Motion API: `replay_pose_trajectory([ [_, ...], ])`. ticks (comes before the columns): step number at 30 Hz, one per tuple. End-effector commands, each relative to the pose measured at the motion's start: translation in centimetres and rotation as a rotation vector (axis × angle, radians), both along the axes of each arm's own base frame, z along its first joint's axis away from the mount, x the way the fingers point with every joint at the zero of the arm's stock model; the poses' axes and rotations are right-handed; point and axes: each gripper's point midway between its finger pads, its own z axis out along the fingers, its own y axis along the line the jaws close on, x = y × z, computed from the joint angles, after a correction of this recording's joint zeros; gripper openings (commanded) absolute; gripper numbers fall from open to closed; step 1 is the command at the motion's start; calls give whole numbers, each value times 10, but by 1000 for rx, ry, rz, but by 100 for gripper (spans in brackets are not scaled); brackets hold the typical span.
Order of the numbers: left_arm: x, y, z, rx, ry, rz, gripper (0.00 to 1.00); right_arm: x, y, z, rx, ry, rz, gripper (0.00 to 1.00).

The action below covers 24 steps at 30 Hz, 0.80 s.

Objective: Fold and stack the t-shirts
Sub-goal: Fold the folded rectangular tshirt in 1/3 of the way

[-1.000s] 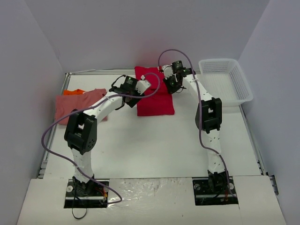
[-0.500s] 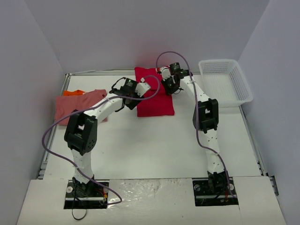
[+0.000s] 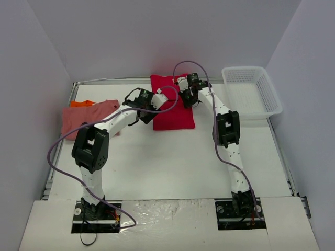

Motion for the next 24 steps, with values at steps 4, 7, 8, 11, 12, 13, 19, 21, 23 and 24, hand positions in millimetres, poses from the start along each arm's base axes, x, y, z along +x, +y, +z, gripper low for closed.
replay_pose_trajectory([
  [4, 4, 1, 33, -47, -66, 20, 47, 13, 1, 5, -13, -47, -26, 0],
  [7, 4, 0, 39, -55, -76, 21, 47, 12, 1, 14, -8, -57, -20, 0],
  [8, 4, 0, 44, -60, -86, 21, 46, 12, 1, 26, 0, -74, -18, 0],
  [11, 8, -1, 58, -71, -114, 18, 47, 14, 4, 58, 17, -129, -15, 4],
  [12, 8, -2, 63, -73, -123, 14, 46, 14, 4, 65, 13, -146, -21, 4],
  [13, 10, -4, 68, -75, -133, 9, 47, 15, 4, 73, 8, -163, -27, 5],
  [19, 20, -19, 93, -165, -173, 13, 48, 12, -1, 115, 20, -225, -76, 13],
  [21, 20, -30, 89, -220, -141, 3, 46, 7, -2, 120, 24, -223, -78, 5],
  [23, 18, -40, 79, -281, -100, 17, 31, -2, -2, 119, 32, -201, -73, 0],
  [24, 19, -44, 76, -301, -92, 25, 26, -5, -3, 117, 34, -190, -74, 0],
])
